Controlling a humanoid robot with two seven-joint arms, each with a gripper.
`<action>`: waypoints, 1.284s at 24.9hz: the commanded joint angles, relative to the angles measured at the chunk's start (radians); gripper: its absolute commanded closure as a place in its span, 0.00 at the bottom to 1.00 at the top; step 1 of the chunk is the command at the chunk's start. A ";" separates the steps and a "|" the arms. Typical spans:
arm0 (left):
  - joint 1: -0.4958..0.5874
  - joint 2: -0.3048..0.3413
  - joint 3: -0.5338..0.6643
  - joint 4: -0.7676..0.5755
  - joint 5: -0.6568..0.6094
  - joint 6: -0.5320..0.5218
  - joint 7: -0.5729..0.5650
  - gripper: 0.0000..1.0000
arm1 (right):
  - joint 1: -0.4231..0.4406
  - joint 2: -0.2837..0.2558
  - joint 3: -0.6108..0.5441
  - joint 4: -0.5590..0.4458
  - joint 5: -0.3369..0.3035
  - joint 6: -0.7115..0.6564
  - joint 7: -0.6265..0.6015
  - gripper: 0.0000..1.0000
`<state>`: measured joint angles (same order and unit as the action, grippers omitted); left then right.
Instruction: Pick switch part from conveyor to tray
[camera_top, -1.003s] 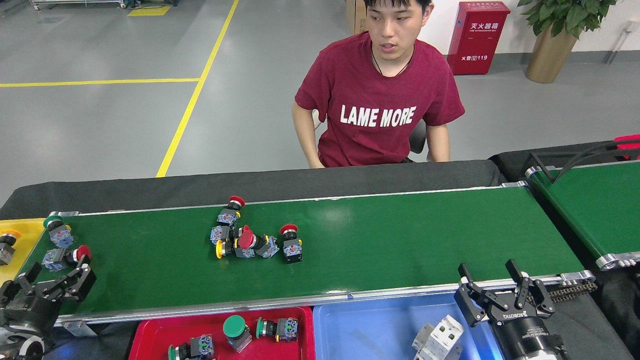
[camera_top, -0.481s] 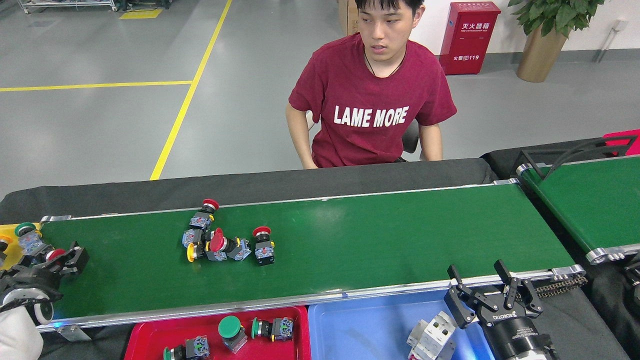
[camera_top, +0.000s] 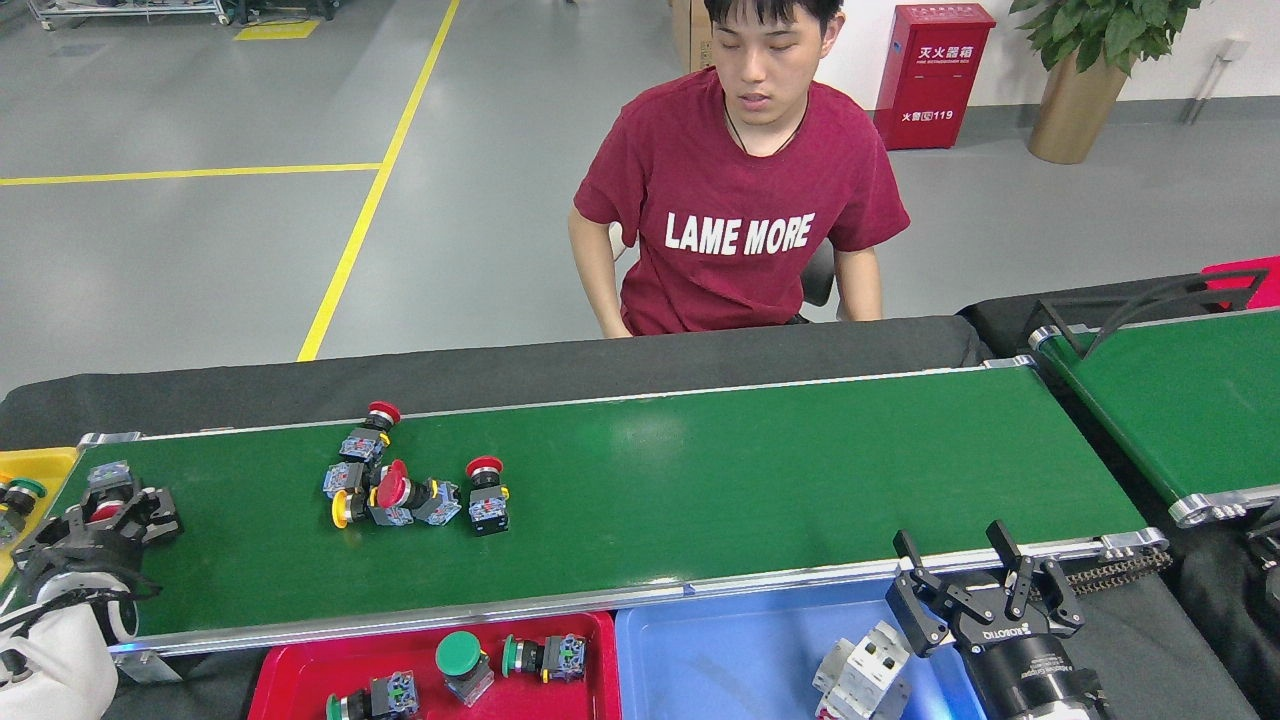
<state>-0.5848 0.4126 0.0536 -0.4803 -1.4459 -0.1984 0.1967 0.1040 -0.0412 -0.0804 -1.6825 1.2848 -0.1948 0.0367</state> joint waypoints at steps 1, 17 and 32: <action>0.089 0.023 0.008 -0.179 0.007 -0.153 0.017 0.95 | -0.001 0.003 -0.002 -0.014 0.001 0.009 -0.001 0.03; 1.011 -0.150 0.169 -1.253 0.076 -0.535 -0.003 0.00 | -0.001 0.003 -0.002 -0.016 0.001 0.020 -0.001 0.03; 0.961 -0.219 0.353 -1.198 0.073 -0.153 -0.006 0.00 | -0.001 0.001 -0.002 -0.017 0.001 0.018 -0.001 0.03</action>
<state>0.3869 0.1773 0.4049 -1.6710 -1.3752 -0.3542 0.1879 0.1067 -0.0412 -0.0805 -1.6834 1.2848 -0.1744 0.0370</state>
